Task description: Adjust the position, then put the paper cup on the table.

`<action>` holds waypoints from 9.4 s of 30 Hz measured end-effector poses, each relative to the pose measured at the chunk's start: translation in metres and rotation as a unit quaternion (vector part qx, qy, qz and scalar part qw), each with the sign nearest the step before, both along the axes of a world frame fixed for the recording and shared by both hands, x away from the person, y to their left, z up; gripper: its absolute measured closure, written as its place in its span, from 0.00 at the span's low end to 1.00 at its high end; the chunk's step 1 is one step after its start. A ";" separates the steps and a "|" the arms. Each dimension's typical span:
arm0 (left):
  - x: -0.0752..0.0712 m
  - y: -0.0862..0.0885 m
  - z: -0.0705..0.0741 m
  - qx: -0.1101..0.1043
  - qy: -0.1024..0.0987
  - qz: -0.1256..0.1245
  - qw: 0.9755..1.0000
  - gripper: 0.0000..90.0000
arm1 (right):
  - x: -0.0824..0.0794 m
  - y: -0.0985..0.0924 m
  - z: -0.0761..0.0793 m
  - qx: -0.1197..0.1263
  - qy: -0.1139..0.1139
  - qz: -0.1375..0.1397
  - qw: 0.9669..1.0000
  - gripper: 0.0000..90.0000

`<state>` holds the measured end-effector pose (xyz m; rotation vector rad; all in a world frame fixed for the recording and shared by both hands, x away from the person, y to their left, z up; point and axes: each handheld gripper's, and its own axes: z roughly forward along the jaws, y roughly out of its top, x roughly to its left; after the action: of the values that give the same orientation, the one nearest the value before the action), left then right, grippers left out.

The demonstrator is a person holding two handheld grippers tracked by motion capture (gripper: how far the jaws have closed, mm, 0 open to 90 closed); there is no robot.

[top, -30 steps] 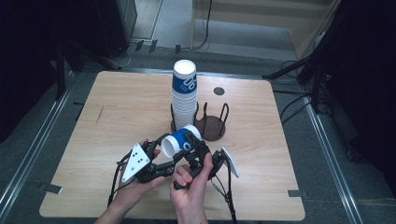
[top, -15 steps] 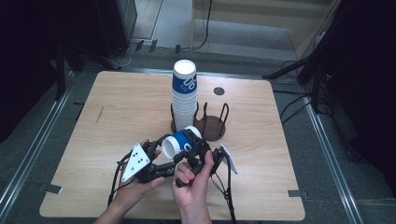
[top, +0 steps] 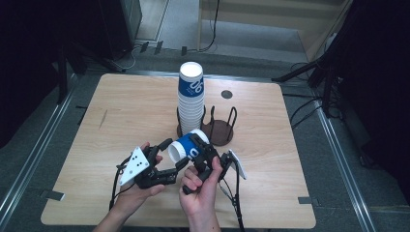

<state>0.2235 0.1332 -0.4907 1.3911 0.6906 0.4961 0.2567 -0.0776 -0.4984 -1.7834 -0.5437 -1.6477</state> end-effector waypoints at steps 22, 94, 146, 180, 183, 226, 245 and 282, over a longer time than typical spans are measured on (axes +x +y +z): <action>-0.004 0.014 0.006 0.006 0.064 0.016 0.998 0.00 | -0.001 -0.011 0.020 -0.132 -0.085 -0.034 0.987 0.24; 0.014 0.126 -0.038 0.053 0.148 0.253 0.955 0.00 | 0.001 -0.063 0.061 -0.629 -0.286 -0.165 0.704 0.23; 0.022 0.162 -0.058 0.095 0.165 0.320 0.928 0.00 | 0.075 -0.126 0.024 -0.705 -0.245 -0.213 0.630 0.23; 0.025 0.163 -0.059 0.091 0.173 0.321 0.927 0.00 | 0.131 -0.130 -0.032 -0.740 -0.211 -0.174 0.614 0.23; 0.025 0.162 -0.059 0.090 0.174 0.320 0.927 0.00 | 0.133 -0.132 -0.035 -0.741 -0.208 -0.170 0.616 0.23; 0.026 0.164 -0.058 0.096 0.177 0.315 0.928 0.00 | 0.136 -0.142 -0.042 -0.746 -0.194 -0.079 0.632 0.03; 0.026 0.164 -0.059 0.098 0.178 0.310 0.929 0.00 | 0.116 -0.151 -0.021 -0.737 -0.197 -0.077 0.642 0.00; 0.024 0.161 -0.058 0.108 0.175 0.308 0.929 0.00 | 0.042 -0.202 -0.001 -0.735 -0.227 -0.103 0.631 0.00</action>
<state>0.2478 0.2946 -0.5490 1.4721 1.4195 0.8448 0.2989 -0.2792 -0.4991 -2.3684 -2.5905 -1.8778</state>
